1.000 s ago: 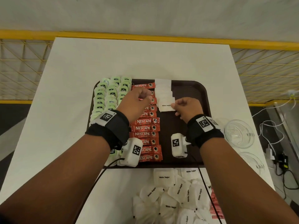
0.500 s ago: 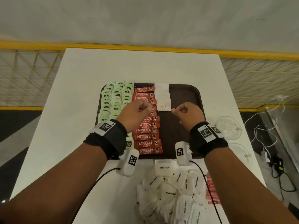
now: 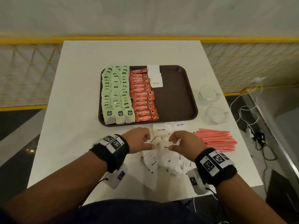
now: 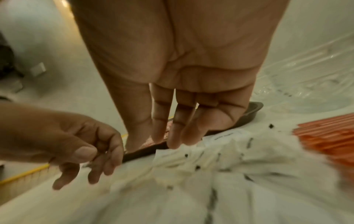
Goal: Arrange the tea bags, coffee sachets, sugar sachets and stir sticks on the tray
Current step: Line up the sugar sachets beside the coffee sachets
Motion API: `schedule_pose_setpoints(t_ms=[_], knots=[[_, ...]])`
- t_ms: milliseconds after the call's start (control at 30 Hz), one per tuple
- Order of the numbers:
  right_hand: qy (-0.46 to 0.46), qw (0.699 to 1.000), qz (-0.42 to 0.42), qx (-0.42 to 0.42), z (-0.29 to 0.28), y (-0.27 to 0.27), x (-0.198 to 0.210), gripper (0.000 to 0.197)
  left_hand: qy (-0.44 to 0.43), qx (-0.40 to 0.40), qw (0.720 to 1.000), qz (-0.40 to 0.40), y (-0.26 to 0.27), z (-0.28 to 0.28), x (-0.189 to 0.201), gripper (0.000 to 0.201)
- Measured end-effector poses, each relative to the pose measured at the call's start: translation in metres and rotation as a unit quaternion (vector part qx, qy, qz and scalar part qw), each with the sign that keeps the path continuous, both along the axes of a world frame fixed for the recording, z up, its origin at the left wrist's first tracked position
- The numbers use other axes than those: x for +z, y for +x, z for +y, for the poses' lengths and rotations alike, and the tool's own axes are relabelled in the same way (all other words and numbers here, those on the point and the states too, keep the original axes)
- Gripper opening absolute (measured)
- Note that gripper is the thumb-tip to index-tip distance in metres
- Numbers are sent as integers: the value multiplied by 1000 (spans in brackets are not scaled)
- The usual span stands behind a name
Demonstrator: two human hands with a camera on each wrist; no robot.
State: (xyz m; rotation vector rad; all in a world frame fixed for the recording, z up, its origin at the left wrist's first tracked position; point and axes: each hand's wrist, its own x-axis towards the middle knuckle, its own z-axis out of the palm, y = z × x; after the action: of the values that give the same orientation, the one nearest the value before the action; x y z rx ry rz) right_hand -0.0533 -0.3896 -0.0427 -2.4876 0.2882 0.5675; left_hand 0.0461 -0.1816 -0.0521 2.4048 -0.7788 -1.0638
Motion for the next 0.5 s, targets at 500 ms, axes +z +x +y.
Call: schedule_pose_setpoints(t_ms=[500], knots=[[-178,980,-5,84,38,-39,-24,65,116,-46,981,-146,-59,-21,-19,82]])
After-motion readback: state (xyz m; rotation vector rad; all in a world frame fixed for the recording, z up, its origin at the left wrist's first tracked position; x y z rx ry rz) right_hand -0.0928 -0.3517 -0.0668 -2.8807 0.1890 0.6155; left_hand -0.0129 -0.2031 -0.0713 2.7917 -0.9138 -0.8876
